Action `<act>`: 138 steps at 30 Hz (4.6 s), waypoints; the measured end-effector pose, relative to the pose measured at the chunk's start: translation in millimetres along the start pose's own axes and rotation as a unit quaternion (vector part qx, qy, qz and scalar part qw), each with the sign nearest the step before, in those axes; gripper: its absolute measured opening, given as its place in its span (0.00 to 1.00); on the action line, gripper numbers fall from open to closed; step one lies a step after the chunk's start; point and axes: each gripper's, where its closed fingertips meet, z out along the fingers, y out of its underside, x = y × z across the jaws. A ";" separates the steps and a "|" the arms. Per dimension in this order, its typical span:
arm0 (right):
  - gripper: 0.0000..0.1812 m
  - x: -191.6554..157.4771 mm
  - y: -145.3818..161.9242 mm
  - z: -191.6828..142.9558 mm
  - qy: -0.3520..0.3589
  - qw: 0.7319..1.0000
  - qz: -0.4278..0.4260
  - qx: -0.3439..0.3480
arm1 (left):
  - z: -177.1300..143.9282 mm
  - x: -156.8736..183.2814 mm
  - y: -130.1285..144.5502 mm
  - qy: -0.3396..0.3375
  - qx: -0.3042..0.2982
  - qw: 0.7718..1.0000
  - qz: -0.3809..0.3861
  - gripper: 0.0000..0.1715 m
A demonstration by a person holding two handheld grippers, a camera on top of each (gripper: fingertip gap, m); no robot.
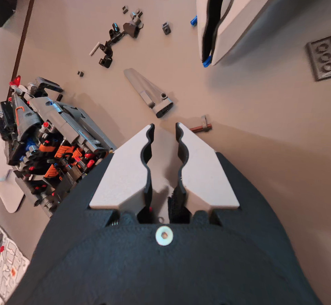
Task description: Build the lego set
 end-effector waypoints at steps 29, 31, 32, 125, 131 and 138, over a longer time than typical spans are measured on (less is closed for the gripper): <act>0.01 -5.1 3.0 2.3 -0.010 1.000 -0.014 -0.001 | -9.5 46.7 -10.6 0.103 0.021 0.991 -0.083 0.05; 0.01 -5.8 3.2 2.1 -0.011 1.000 -0.015 -0.001 | -9.5 46.8 -10.6 0.106 0.021 0.991 -0.075 0.05; 0.01 -6.5 3.5 2.4 -0.012 1.000 -0.016 -0.002 | -9.6 47.0 -10.5 0.108 0.022 0.991 -0.071 0.05; 0.00 -39.8 7.8 34.8 -0.170 0.968 -0.164 -0.080 | -23.7 61.8 -1.0 0.237 0.085 0.965 0.076 0.05; 0.00 -41.0 8.6 34.3 -0.170 0.970 -0.156 -0.078 | -23.8 61.7 -0.8 0.224 0.088 0.968 0.074 0.05; 0.00 -42.2 9.5 33.8 -0.177 0.970 -0.151 -0.070 | -24.1 61.4 -1.1 0.200 0.096 0.971 0.092 0.05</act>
